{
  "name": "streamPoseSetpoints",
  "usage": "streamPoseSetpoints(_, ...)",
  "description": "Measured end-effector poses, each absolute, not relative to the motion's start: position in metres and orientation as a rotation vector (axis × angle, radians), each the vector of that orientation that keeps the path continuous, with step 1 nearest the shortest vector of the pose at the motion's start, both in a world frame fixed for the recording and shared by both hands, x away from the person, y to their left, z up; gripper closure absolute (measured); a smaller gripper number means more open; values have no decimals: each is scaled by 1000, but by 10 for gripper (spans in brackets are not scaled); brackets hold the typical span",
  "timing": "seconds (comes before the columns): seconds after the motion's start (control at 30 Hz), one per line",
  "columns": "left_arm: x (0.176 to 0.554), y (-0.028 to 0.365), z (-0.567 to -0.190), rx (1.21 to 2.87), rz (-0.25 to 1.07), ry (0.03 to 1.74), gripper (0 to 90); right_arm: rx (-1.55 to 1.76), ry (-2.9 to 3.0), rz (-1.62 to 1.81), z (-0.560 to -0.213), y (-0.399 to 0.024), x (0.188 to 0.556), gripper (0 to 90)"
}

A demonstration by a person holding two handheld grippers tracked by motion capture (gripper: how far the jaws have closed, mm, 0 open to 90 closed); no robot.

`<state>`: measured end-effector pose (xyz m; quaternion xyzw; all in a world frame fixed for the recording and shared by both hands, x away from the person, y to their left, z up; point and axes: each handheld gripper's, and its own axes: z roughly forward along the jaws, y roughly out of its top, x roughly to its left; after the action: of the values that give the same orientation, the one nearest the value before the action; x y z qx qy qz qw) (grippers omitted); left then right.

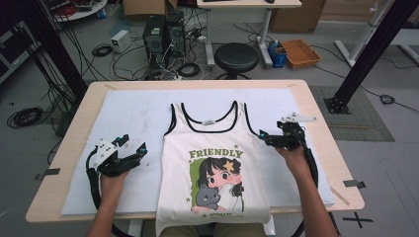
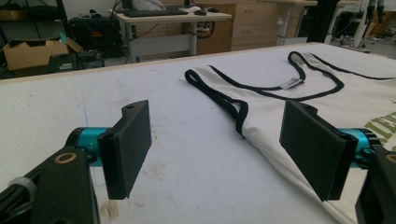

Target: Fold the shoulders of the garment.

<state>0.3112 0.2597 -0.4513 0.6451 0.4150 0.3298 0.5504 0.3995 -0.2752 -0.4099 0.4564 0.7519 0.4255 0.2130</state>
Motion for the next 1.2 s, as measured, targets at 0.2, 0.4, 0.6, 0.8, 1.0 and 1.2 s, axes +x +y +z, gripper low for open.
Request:
streamPoseSetpoints(0.2,311,260,-451,1526,781,984,252,1379,2085,1131,-410,-250,442,162)
streamPoseSetpoints(0.4,311,260,-451,1524,779,983,252,1475,2073,1083,-421,-229,473,190)
streamPoseSetpoints(0.6,310,260,-451,1527,778,978,252,1484,2127,994,-438,-207,497,246)
streamPoseSetpoints(0.8,309,260,-452,1524,782,973,252,1417,2208,879,-443,-182,511,392)
streamPoseSetpoints(1.0,308,260,-452,1521,782,975,252,1355,2279,909,-440,-178,509,831)
streamPoseSetpoints(1.2,308,260,-452,1521,784,975,252,1250,2249,1009,-424,-180,496,844)
